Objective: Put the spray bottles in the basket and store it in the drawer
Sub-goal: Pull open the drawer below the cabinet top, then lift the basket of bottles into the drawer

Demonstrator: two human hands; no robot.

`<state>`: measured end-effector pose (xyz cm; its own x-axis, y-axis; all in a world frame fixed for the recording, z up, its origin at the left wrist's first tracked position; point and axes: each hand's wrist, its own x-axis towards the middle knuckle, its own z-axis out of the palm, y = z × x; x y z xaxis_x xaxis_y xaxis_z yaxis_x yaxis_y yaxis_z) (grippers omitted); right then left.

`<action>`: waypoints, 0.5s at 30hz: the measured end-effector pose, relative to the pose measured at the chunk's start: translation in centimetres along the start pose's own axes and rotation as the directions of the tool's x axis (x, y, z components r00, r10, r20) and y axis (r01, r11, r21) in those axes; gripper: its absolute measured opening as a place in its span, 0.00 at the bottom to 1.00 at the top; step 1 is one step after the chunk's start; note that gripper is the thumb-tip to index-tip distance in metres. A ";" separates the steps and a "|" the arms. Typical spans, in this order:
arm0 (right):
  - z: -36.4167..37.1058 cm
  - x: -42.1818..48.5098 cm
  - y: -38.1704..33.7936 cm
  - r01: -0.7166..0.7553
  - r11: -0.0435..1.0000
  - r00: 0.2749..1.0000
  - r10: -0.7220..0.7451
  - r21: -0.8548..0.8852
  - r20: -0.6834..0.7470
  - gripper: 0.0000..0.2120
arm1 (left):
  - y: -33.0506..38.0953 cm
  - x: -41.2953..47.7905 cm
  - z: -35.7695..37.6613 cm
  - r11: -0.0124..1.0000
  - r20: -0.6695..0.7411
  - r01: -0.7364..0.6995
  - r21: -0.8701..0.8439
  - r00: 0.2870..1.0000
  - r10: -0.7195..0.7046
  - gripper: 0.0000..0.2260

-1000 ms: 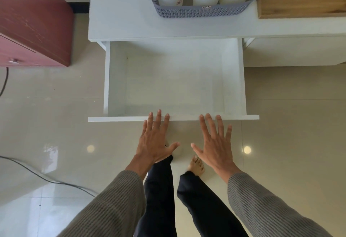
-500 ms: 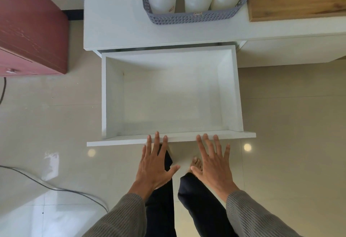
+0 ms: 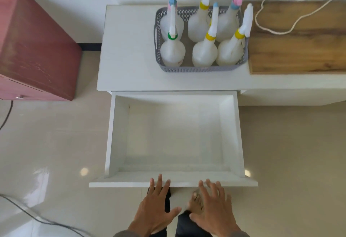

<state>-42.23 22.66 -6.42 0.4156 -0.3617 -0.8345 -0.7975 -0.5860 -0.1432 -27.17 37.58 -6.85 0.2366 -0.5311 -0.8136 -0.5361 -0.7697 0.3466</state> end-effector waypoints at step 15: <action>-27.1 6.9 1.5 0.312 0.527 0.767 0.351 0.790 -0.537 0.02 | 2.6 10.1 -22.6 0.700 -0.545 -0.235 -0.674 0.799 -0.256 0.11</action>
<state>-28.68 -0.35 2.04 0.2741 -0.8723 -0.4050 -0.6365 0.1511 -0.7563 -7.86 22.24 -3.63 0.7676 -0.4197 -0.4843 0.1151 -0.6531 0.7485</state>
